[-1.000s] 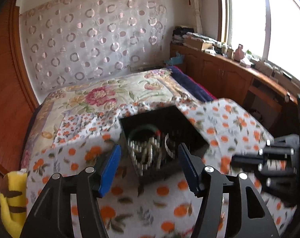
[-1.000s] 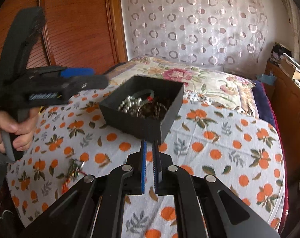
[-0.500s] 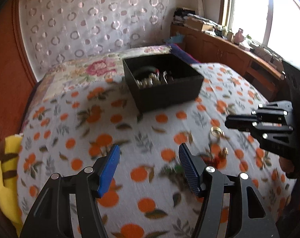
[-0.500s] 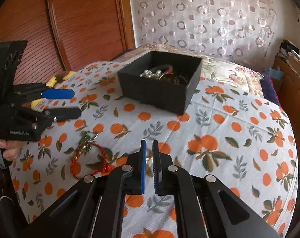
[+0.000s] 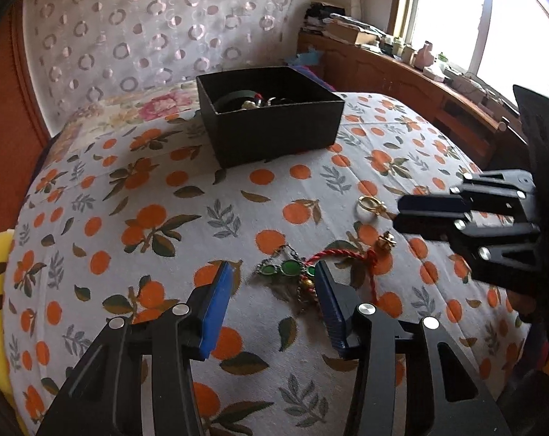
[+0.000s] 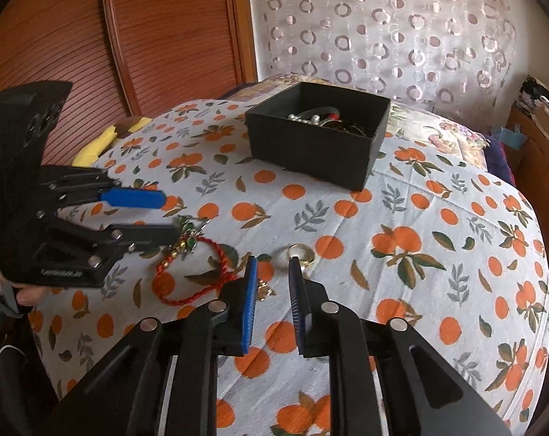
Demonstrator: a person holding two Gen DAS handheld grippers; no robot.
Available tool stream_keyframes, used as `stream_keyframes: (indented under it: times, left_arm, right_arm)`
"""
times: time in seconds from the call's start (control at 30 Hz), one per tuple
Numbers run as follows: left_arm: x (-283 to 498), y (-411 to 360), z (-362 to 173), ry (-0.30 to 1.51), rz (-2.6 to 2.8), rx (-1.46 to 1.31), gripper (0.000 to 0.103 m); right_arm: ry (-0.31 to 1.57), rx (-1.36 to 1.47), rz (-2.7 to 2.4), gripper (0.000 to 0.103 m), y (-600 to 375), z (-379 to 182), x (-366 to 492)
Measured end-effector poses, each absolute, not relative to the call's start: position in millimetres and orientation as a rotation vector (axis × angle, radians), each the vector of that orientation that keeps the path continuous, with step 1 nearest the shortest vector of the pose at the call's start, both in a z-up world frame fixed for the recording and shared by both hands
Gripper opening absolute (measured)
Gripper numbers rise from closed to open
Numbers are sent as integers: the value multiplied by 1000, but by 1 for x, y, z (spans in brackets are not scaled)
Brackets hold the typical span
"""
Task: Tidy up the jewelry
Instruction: 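Lower the left gripper onto the green pendant on red cord and close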
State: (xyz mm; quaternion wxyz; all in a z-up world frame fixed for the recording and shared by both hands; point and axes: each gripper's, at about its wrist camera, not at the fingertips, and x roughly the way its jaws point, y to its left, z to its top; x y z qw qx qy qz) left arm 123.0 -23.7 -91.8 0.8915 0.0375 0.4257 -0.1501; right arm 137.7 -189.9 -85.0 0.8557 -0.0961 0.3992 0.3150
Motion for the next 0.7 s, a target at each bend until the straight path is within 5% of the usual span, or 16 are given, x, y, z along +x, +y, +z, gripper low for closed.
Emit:
stream_keyframes:
  times: [0.7]
  left_arm:
    - [134,-4,-98,920,-193,63,44]
  right_arm:
    - [830,-193,685,19,-185,-83,133]
